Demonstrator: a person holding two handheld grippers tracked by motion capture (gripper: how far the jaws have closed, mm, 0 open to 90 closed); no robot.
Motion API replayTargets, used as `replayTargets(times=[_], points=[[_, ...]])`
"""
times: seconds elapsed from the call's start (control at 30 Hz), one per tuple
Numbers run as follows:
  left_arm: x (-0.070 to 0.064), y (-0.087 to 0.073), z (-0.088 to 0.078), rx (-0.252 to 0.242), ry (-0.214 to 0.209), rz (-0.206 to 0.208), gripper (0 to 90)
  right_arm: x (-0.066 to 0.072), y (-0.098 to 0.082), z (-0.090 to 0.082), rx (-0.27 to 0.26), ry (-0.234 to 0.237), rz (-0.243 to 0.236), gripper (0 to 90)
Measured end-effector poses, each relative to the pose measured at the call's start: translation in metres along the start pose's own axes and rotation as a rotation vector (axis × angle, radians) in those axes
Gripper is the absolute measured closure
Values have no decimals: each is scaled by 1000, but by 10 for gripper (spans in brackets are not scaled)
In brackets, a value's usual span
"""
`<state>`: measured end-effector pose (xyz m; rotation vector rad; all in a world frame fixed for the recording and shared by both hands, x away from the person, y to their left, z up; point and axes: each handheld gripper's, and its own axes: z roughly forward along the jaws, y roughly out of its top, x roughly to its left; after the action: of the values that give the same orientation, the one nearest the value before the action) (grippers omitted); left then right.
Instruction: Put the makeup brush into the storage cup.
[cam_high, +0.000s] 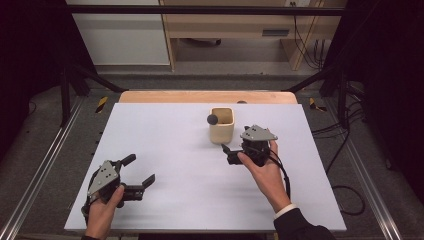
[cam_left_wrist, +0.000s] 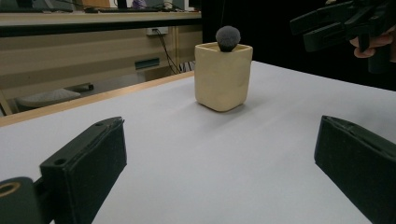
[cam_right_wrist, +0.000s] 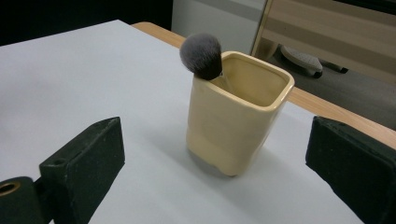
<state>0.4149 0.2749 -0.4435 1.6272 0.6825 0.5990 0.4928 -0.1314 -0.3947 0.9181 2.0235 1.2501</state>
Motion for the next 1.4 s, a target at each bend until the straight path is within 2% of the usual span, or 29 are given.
replayTargets(times=[0.57,1.4], points=[[1,0,-1,-2,2,2,21,-5,-12,-14,15,-2,10,45],[1,0,-2,2,2,5,18,-24,-46,-49,11,-44,77,41]])
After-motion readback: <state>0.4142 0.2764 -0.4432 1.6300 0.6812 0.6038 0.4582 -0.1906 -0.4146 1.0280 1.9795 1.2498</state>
